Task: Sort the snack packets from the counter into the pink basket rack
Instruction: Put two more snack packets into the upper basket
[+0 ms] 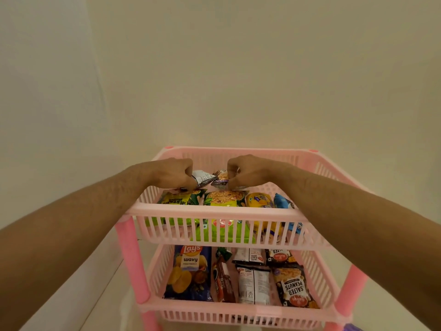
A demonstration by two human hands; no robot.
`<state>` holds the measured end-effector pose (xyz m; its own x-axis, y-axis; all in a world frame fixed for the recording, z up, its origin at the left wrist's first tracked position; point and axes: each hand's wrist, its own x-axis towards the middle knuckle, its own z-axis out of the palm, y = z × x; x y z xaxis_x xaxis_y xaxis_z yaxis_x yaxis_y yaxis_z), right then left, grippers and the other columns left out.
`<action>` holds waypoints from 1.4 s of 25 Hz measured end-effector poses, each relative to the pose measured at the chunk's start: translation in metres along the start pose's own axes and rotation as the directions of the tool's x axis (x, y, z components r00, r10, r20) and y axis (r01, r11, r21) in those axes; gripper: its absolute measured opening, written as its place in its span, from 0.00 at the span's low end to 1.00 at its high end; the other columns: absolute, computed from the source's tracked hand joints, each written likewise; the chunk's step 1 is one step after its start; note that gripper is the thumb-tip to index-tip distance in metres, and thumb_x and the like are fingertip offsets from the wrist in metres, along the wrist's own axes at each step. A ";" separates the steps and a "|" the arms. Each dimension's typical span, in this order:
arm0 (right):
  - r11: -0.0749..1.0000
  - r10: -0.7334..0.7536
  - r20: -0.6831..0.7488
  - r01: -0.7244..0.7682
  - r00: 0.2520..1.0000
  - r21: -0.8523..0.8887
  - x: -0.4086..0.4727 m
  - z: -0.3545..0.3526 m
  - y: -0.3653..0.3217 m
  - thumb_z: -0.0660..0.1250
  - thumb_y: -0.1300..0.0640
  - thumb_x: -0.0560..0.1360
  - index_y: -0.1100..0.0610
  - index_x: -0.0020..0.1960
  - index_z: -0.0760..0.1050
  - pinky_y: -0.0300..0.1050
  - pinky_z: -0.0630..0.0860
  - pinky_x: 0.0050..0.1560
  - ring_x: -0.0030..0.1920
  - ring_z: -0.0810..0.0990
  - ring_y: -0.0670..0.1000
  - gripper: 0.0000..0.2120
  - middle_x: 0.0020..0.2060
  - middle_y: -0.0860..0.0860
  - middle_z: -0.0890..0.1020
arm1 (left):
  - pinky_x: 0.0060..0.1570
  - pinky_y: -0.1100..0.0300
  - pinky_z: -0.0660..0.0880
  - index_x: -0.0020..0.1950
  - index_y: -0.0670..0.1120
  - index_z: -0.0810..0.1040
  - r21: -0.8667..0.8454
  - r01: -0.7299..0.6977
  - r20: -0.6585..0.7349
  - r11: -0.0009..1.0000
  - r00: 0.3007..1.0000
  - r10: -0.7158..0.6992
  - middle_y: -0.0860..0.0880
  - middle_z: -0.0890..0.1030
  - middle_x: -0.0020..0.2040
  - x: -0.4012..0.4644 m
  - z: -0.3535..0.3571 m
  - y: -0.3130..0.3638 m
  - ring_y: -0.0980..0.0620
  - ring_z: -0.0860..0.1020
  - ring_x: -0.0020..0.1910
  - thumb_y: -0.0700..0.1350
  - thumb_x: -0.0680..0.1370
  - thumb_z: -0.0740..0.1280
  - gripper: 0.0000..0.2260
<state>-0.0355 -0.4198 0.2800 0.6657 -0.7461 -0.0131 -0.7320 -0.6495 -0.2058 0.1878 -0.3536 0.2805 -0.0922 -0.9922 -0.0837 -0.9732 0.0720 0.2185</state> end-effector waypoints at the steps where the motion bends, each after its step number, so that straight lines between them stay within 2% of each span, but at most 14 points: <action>1: 1.000 0.008 -0.009 -0.008 1.000 0.022 0.000 0.000 0.000 0.68 0.47 0.75 0.51 0.48 0.72 0.46 0.70 0.48 0.52 0.75 0.53 0.09 0.53 0.52 0.78 | 0.41 0.56 0.69 0.48 0.49 0.71 -0.002 0.001 -0.028 1.000 1.000 -0.001 0.50 0.78 0.49 0.001 0.000 0.000 0.52 0.74 0.46 0.60 0.74 0.67 0.15; 2: 0.999 0.016 -0.026 -0.015 1.000 0.039 0.000 0.000 0.000 0.65 0.46 0.77 0.52 0.49 0.72 0.47 0.70 0.49 0.52 0.75 0.53 0.09 0.54 0.53 0.78 | 0.42 0.56 0.69 0.47 0.49 0.71 0.034 -0.001 -0.063 0.999 0.998 0.003 0.49 0.78 0.50 0.003 0.001 -0.001 0.51 0.74 0.47 0.63 0.75 0.65 0.17; 4: 0.999 0.024 -0.056 -0.022 0.998 0.028 0.001 0.001 0.002 0.63 0.47 0.79 0.54 0.53 0.73 0.47 0.70 0.50 0.54 0.75 0.53 0.11 0.56 0.54 0.79 | 0.45 0.55 0.71 0.49 0.49 0.70 0.110 -0.016 -0.098 0.994 0.995 0.027 0.47 0.79 0.55 0.005 0.004 -0.003 0.49 0.75 0.50 0.59 0.75 0.66 0.14; 5: 1.000 0.020 -0.058 -0.020 0.998 0.007 0.001 0.002 0.003 0.64 0.48 0.79 0.55 0.54 0.73 0.46 0.70 0.51 0.56 0.75 0.54 0.11 0.58 0.54 0.78 | 0.49 0.54 0.72 0.55 0.50 0.70 0.117 -0.031 -0.081 0.993 0.996 0.040 0.46 0.78 0.59 0.006 0.005 -0.004 0.48 0.75 0.54 0.54 0.76 0.68 0.14; 8: 0.999 -0.004 -0.026 0.003 1.000 -0.032 0.001 0.005 0.003 0.68 0.49 0.77 0.54 0.60 0.71 0.45 0.69 0.54 0.60 0.74 0.55 0.15 0.64 0.55 0.76 | 0.62 0.51 0.70 0.70 0.55 0.65 0.131 -0.075 -0.008 0.989 0.997 0.076 0.46 0.72 0.69 0.003 0.005 -0.006 0.45 0.71 0.65 0.43 0.75 0.70 0.27; 10: 0.998 -0.018 -0.025 0.016 1.000 -0.057 0.003 0.006 0.002 0.68 0.49 0.77 0.53 0.67 0.70 0.46 0.68 0.57 0.63 0.73 0.56 0.21 0.66 0.55 0.75 | 0.65 0.51 0.67 0.71 0.57 0.66 0.221 -0.096 -0.013 0.971 0.995 0.101 0.47 0.71 0.70 0.003 0.005 -0.005 0.46 0.69 0.68 0.41 0.75 0.69 0.28; 13: 0.995 -0.040 -0.029 0.037 0.999 -0.097 0.005 0.008 0.001 0.68 0.49 0.77 0.52 0.69 0.71 0.44 0.66 0.57 0.64 0.72 0.55 0.22 0.67 0.54 0.75 | 0.65 0.50 0.68 0.69 0.54 0.71 0.299 -0.082 -0.026 0.951 0.995 0.094 0.46 0.72 0.69 0.005 0.008 -0.004 0.46 0.69 0.68 0.38 0.74 0.68 0.25; 16: 0.994 -0.040 -0.026 0.037 0.999 -0.105 0.006 0.008 0.001 0.69 0.49 0.76 0.52 0.68 0.72 0.44 0.66 0.56 0.65 0.72 0.55 0.22 0.66 0.54 0.75 | 0.60 0.53 0.71 0.67 0.52 0.73 0.239 -0.058 -0.049 0.969 0.996 0.071 0.46 0.75 0.66 0.005 0.008 -0.003 0.46 0.72 0.63 0.44 0.74 0.68 0.21; 20: 0.993 -0.041 -0.020 0.038 0.999 -0.111 0.005 0.007 -0.001 0.69 0.49 0.76 0.52 0.68 0.71 0.46 0.67 0.59 0.65 0.72 0.56 0.22 0.67 0.54 0.75 | 0.49 0.57 0.68 0.61 0.51 0.73 0.222 -0.023 -0.090 0.975 0.995 0.044 0.46 0.76 0.60 0.007 0.010 -0.001 0.49 0.73 0.53 0.55 0.75 0.69 0.18; 23: 0.996 -0.028 -0.021 0.027 0.999 -0.084 0.004 0.006 0.000 0.69 0.48 0.76 0.52 0.69 0.70 0.48 0.68 0.61 0.66 0.72 0.56 0.23 0.68 0.54 0.74 | 0.43 0.58 0.66 0.50 0.50 0.73 0.188 -0.049 -0.240 0.981 0.966 0.094 0.44 0.79 0.55 0.007 0.006 0.000 0.48 0.72 0.48 0.53 0.76 0.67 0.09; 25: 0.997 -0.023 -0.014 0.022 1.000 -0.071 0.003 0.007 0.001 0.69 0.48 0.76 0.52 0.69 0.70 0.48 0.69 0.61 0.66 0.72 0.56 0.23 0.68 0.54 0.74 | 0.45 0.57 0.67 0.50 0.49 0.74 0.171 -0.070 -0.311 0.983 0.943 0.121 0.44 0.79 0.55 0.008 0.005 -0.001 0.48 0.73 0.49 0.53 0.76 0.67 0.09; 29: 0.996 -0.025 -0.012 0.024 1.000 -0.081 0.005 0.008 0.001 0.69 0.48 0.76 0.51 0.69 0.71 0.47 0.68 0.59 0.65 0.73 0.56 0.23 0.67 0.54 0.74 | 0.55 0.54 0.69 0.59 0.49 0.76 0.263 -0.068 -0.138 0.962 0.985 0.107 0.46 0.76 0.61 0.008 0.011 0.001 0.46 0.73 0.58 0.54 0.74 0.70 0.17; 33: 0.992 -0.018 0.012 0.019 1.000 -0.128 0.002 0.004 -0.003 0.67 0.46 0.77 0.50 0.70 0.70 0.51 0.68 0.63 0.66 0.72 0.56 0.23 0.68 0.53 0.74 | 0.53 0.56 0.68 0.62 0.50 0.76 0.240 -0.046 -0.139 0.970 0.987 0.081 0.46 0.77 0.63 0.008 0.010 -0.002 0.46 0.73 0.59 0.54 0.73 0.72 0.19; 35: 0.985 -0.013 0.021 0.017 1.000 -0.171 -0.006 -0.002 -0.009 0.65 0.45 0.78 0.50 0.72 0.67 0.53 0.66 0.67 0.68 0.70 0.56 0.25 0.70 0.53 0.72 | 0.58 0.55 0.69 0.67 0.51 0.74 0.206 -0.046 -0.109 0.977 0.992 0.070 0.47 0.75 0.66 0.002 0.009 0.000 0.46 0.73 0.62 0.58 0.74 0.69 0.23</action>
<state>-0.0327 -0.4096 0.2837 0.6782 -0.7343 -0.0312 -0.7349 -0.6772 -0.0358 0.1853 -0.3544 0.2720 -0.1366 -0.9899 0.0378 -0.9904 0.1373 0.0169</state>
